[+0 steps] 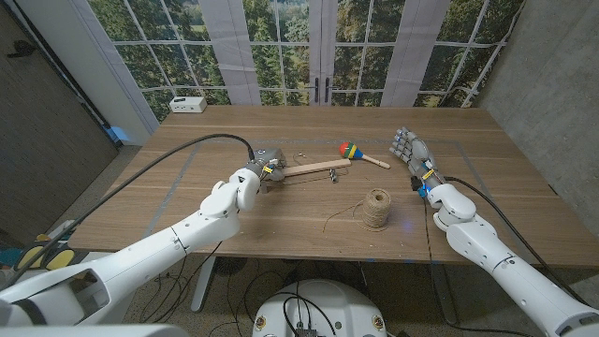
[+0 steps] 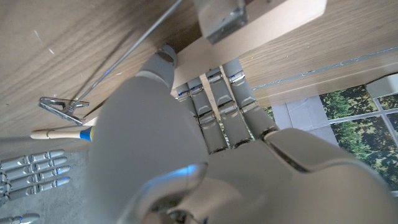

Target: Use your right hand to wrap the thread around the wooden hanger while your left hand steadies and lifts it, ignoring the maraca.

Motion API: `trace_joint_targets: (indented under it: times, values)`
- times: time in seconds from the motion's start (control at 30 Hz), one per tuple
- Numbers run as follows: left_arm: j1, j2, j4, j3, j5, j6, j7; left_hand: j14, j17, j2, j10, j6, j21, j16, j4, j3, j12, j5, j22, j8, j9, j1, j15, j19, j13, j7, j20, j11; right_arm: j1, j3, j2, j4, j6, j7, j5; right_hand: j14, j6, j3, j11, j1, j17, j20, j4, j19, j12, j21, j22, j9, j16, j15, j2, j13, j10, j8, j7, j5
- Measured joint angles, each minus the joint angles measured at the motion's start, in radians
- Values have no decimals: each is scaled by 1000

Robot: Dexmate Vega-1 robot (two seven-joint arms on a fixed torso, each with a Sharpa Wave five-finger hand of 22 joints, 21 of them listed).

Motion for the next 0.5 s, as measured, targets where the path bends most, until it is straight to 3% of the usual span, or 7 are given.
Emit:
trace_joint_targets:
  times: [0.03, 0.07, 0.13, 0.2, 0.23, 0.27, 0.5]
  values:
    - [33, -6, 22, -29, -7, -10, 22, 2, 27, -4, -5, -3, 7, 1, 0, 0, 2, 2, -4, 0, 0, 4, 2, 8, 4, 4, -8, 9, 0, 0, 0, 0, 1, -5, -5, 0, 0, 0, 0, 0, -1, 0, 0, 0, 0, 0, 0, 0, 0, 0, 0, 0, 0, 0, 0, 0]
    - [33, -6, 22, -29, -15, -21, 47, 2, 34, -7, -10, -5, 13, 20, 2, -2, 2, 6, -14, 0, 0, 7, 2, 18, 81, 19, -15, 14, 0, 0, 0, 0, 1, -5, -5, 0, 0, 0, 0, 0, -1, 0, 0, 0, 0, 0, 0, 0, 0, 0, 0, 0, 0, 0, 0, 0]
    - [33, -6, 22, -29, -26, -42, 89, 3, 65, -15, -9, 1, 23, 31, 2, -2, 0, 10, -29, 0, 0, 15, 3, 27, 81, 26, -20, 23, 0, 0, 0, -1, 1, -5, -5, 0, 0, 0, 0, 0, -1, 0, 0, 0, 0, 0, 0, 0, 0, 0, 0, 0, 0, 0, 0, 0]
    - [33, -6, 22, -29, -35, -60, 124, -1, 82, -26, -7, 12, 28, 35, 3, -2, -2, 14, -38, 0, 0, 26, -1, 27, 147, 38, -20, 25, 0, 0, 0, -1, 1, -5, -5, 0, 0, 0, 0, 0, -1, 0, 0, 0, 0, 0, 0, 0, 0, 0, 0, 0, 0, 0, 0, 0]
    - [33, -6, 22, -29, -43, -78, 158, -5, 86, -33, -6, 19, 28, 37, 3, -3, -2, 14, -41, 0, 0, 33, -5, 27, 154, 44, -20, 25, -1, 0, 0, -3, 1, -5, -5, 0, 0, 0, 0, 0, -1, 0, 0, 0, 0, 0, 0, 0, 0, 0, 0, 0, 0, 0, 0, 0]
    - [88, -3, 46, -76, -46, -87, 174, -4, 89, -35, -6, 20, 28, 37, 2, -3, -2, 14, -43, 0, 0, 35, -4, 27, 162, 45, -20, 26, -2, 0, 0, -4, 4, -15, -15, 0, 0, 0, 0, 0, -1, 0, 0, 0, 0, 0, 0, 0, 0, 0, 0, 0, 0, 0, 0, 0]
    - [105, 4, 46, -101, -67, -161, 271, 4, 108, -40, -9, 66, 39, 46, 3, -7, -1, 16, -55, 1, 0, 40, -24, 42, 196, 71, -34, 22, -13, 0, -3, -23, 6, -26, -26, 4, 0, 3, 0, 0, -1, 5, -3, 5, 0, 0, 0, 0, 0, -4, 0, 0, 0, 0, 0, 0]
